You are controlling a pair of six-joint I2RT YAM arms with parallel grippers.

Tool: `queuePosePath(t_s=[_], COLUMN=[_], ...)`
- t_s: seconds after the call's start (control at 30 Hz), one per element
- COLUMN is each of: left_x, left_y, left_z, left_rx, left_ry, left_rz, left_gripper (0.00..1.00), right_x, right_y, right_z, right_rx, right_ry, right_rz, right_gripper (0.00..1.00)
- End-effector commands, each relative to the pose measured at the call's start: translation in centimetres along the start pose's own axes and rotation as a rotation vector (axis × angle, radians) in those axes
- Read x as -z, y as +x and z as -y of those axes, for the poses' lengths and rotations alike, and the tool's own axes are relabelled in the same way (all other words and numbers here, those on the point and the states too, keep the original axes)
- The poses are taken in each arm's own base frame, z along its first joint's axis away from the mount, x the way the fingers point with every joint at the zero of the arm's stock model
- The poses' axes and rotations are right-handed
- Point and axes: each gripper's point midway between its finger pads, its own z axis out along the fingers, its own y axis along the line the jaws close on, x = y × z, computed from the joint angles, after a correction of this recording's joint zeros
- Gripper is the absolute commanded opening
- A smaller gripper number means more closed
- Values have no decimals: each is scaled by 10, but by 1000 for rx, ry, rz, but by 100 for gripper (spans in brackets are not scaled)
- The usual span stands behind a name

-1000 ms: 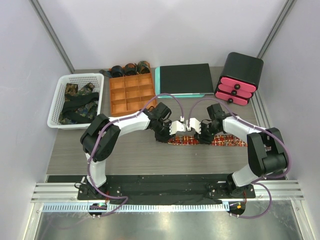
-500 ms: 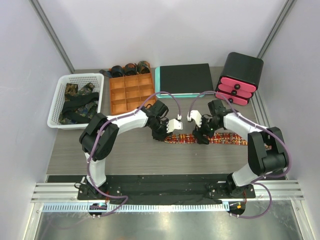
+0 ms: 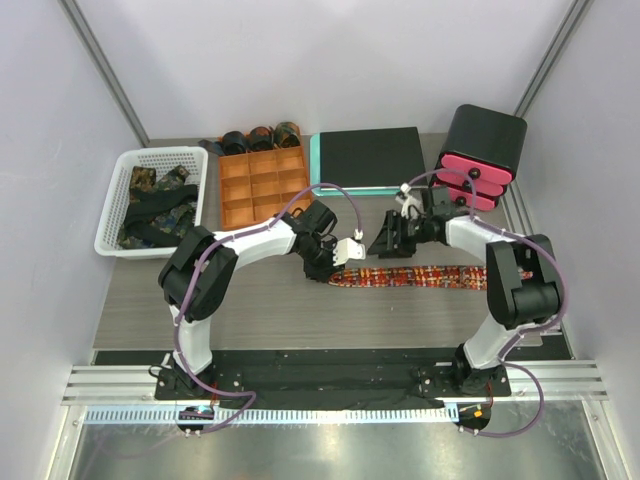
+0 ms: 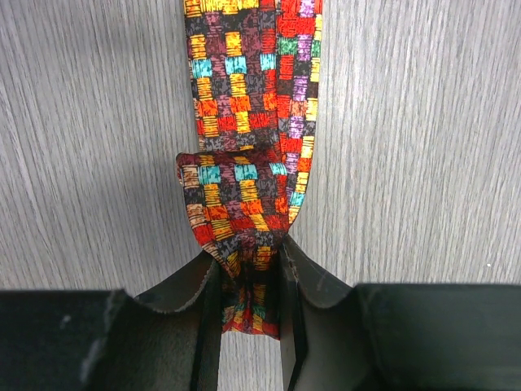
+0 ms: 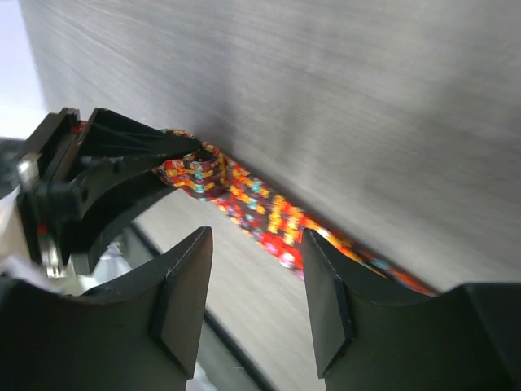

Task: Roll the ties
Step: Roll the tie at the center of the board.

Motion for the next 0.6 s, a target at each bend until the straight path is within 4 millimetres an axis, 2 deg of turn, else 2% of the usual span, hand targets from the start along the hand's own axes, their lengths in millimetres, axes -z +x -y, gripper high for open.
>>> queuePosePath(t_s=[0.0, 0.03, 0.07, 0.1, 0.13, 0.2, 0.23, 0.27, 0.3, 0.33, 0.37, 0.47, 0.57], left_x=[1, 2, 1, 2, 1, 1, 1, 2, 2, 2, 2, 2, 3], left_y=[3, 3, 2, 3, 3, 3, 3, 3, 3, 3, 3, 3, 4], left_z=[3, 2, 3, 2, 3, 3, 3, 3, 3, 2, 3, 4, 3], left_rx=[16, 19, 17, 16, 16, 17, 17, 17, 18, 16, 16, 16, 18], left_ry=[26, 25, 29, 26, 28, 29, 29, 28, 29, 27, 28, 29, 28], left_rz=[-20, -20, -21, -21, -22, -21, -21, -21, -20, -20, -20, -21, -23], left_gripper=[17, 17, 17, 17, 18, 17, 17, 17, 18, 17, 17, 17, 18], right_x=[-17, -15, -9, 1, 14, 38, 55, 69, 79, 87, 103, 117, 123], right_y=[-13, -17, -1, -16, -22, -12, -16, -5, -4, -3, -1, 21, 26], right_z=[-31, -22, -14, -9, 4, 22, 42, 48, 57, 68, 84, 111, 126], right_rx=[-106, -77, -87, 122, 189, 303, 445, 504, 571, 746, 771, 928, 1011], right_ry=[-100, -67, -23, 4, 63, 125, 160, 190, 226, 239, 300, 317, 319], right_rz=[29, 33, -44, -42, -35, -75, -74, -120, -144, -188, -217, -362, -427], right_gripper=[55, 61, 63, 65, 70, 75, 80, 81, 82, 83, 83, 89, 91])
